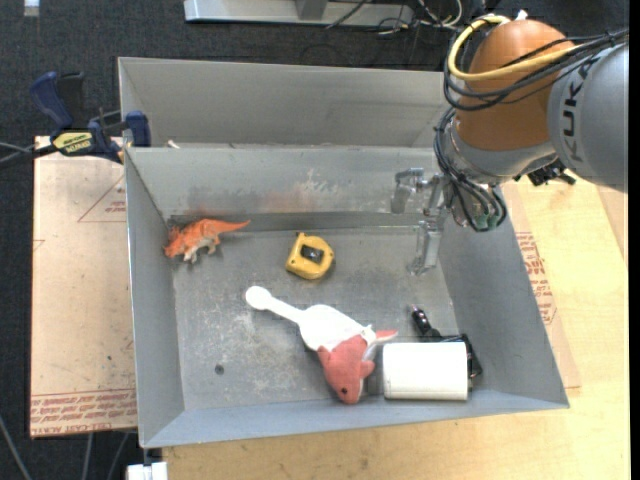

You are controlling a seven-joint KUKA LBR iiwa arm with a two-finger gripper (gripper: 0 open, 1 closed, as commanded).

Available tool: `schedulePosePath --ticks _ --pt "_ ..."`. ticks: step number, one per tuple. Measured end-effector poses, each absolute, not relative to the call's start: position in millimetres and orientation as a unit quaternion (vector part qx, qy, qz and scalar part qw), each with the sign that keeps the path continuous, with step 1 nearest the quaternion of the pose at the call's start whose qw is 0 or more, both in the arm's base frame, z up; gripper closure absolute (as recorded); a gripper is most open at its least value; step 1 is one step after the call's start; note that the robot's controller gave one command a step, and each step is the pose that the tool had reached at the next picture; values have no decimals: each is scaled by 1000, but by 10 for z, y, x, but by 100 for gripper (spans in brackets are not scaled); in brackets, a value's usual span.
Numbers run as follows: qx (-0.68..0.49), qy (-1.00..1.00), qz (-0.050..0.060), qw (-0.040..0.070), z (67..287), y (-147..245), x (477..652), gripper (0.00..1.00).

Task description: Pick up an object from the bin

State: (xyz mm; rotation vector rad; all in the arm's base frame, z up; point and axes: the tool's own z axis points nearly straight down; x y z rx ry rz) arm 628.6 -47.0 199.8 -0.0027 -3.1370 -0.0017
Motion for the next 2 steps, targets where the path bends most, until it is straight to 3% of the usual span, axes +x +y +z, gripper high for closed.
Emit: schedulePosePath --ticks 1,2 --pt "0 -1000 0 -1 2047 -469 6295 0" --pt "24 -1000 0 -3 1599 -372 6185 0"
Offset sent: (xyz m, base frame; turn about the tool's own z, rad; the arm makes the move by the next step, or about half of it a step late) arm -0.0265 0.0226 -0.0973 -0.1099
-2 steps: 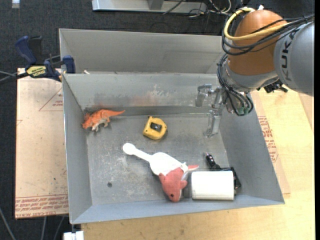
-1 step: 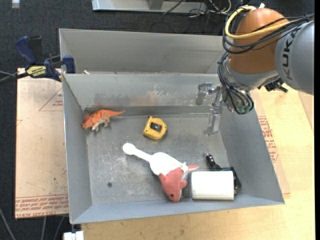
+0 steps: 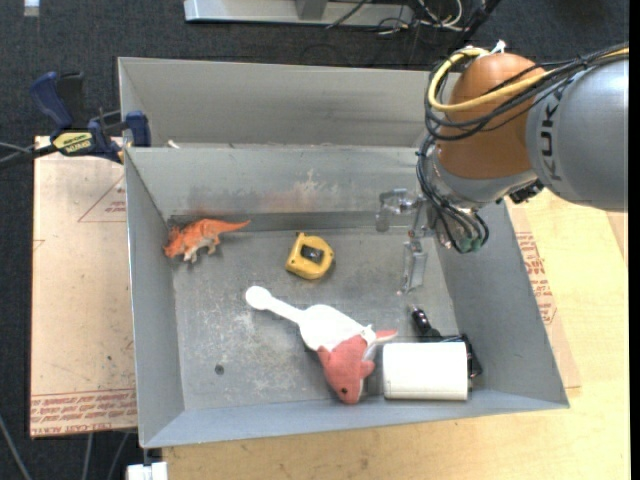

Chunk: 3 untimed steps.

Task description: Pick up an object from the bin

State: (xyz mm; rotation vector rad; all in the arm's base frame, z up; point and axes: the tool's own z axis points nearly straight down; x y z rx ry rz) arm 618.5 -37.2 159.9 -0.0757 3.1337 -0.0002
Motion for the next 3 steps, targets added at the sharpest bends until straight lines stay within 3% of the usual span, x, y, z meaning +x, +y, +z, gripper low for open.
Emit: schedulePosePath --ticks 1,2,3 --pt "-4 1000 1 1 1169 -150 6118 0" --pt "22 1000 0 3 864 266 5860 0" --pt "-23 1000 2 0 743 552 5740 0"
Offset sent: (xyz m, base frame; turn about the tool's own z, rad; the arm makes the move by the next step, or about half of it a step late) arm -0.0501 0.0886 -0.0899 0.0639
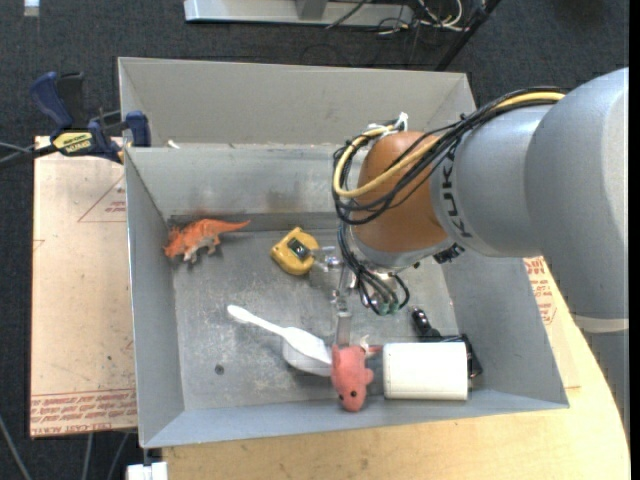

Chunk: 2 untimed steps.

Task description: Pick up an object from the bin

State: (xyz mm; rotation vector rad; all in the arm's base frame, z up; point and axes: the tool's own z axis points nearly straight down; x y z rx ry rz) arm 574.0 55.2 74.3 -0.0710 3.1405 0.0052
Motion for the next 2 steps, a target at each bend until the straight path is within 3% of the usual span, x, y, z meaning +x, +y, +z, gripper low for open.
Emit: schedulePosePath --ticks 1,2 --pt "17 1000 1 3 736 574 5731 0" --pt "144 990 1 1 927 532 5545 0"
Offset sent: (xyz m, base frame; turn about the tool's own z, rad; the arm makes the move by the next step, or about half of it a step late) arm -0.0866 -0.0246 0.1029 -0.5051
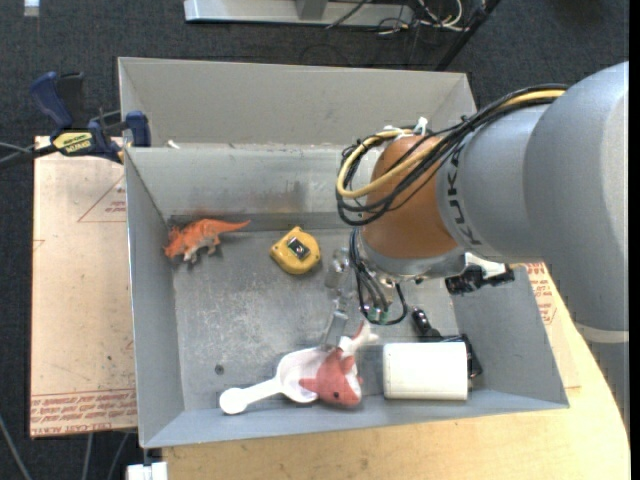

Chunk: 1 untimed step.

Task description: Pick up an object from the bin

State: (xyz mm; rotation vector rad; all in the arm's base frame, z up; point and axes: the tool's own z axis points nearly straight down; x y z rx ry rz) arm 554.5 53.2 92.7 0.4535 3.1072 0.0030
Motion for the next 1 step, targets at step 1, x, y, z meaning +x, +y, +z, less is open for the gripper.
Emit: schedulePosePath --ticks 1 --pt "116 993 -1 1 1429 967 5565 0"
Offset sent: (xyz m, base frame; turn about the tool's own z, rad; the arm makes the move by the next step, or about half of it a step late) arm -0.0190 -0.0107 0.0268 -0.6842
